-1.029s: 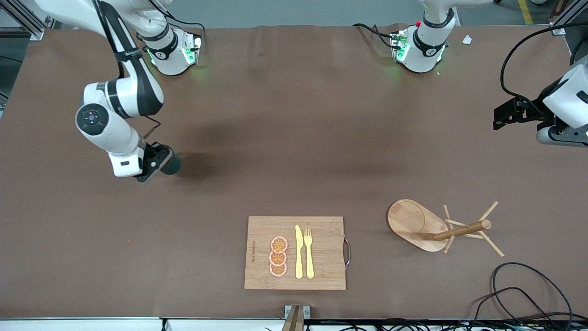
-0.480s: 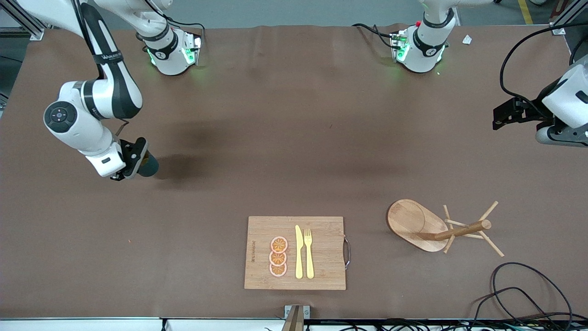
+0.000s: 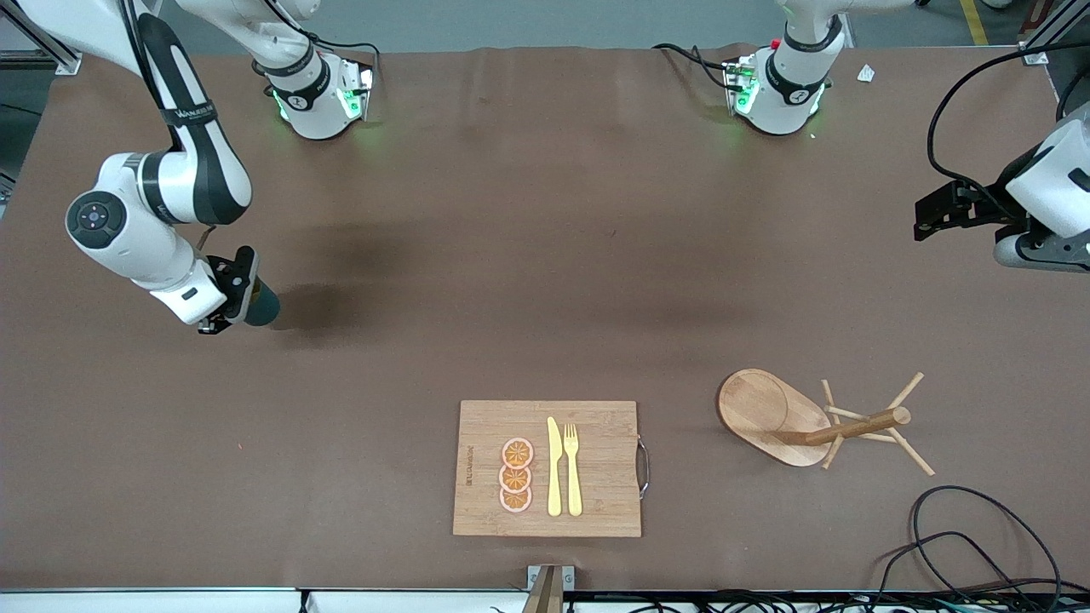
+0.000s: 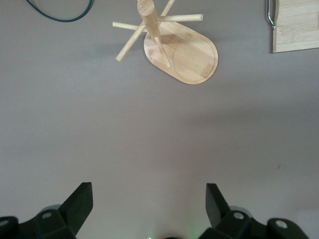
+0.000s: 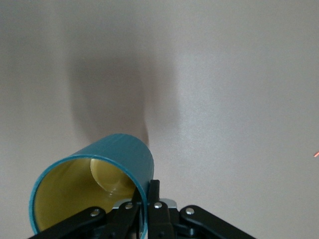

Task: Transfer cup from left to right arm and place
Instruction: 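Carry the teal mug by its rim with the right gripper away from the board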

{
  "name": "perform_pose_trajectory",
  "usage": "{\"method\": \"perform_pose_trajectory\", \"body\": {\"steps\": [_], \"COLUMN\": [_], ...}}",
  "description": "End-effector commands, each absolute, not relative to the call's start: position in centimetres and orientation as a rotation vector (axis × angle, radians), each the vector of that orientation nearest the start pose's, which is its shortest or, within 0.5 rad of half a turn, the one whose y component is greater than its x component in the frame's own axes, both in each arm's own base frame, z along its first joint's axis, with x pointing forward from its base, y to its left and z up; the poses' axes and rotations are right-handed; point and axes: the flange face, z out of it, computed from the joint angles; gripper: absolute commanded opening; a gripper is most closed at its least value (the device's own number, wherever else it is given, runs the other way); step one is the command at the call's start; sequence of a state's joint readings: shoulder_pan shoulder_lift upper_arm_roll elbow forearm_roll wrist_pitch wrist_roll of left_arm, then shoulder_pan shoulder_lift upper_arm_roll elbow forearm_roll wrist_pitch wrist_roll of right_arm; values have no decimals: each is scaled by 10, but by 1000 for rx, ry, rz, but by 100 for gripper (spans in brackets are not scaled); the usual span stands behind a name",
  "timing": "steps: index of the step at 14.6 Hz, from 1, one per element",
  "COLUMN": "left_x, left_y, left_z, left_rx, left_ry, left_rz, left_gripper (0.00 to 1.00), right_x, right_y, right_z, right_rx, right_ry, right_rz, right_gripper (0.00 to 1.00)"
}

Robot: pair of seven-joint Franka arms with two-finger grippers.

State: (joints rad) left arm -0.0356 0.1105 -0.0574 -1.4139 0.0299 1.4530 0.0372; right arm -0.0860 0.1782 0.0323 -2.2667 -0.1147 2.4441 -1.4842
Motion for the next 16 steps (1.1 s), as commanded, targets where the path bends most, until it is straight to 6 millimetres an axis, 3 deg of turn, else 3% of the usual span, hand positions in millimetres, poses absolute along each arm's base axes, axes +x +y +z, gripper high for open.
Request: {"method": "perform_pose_trajectory", "body": {"steps": [1,7,8,10,13,16], "left_x": [574,574,574,574,574,574], "left_y": [-44,-45,-45,-44,-43,-44], "left_z": [627,628,628,628,628,628], "left_rx": [-3096,-3098,-3098,-3098,-3098,-3096], "left_ry": [211,211,211,199,213,213], "left_rz": [108,104,104,103,106,104], "left_gripper": [100,100,100,100,100,100], "right_x": [529,532,532,533,534,533], "right_y": [-47,-46,-46,-45,-44,-42], "right_z": [267,255,256,257,258,259], "right_rx": [-2305,-2308,-2309,-2312,-2313,-2305], "right_ry": [-2193,-2195,-2196,-2197,-2202,-2200], "right_rz": [89,70,68,57,48,62], "right_gripper": [0,0,5,42,50,74]}}
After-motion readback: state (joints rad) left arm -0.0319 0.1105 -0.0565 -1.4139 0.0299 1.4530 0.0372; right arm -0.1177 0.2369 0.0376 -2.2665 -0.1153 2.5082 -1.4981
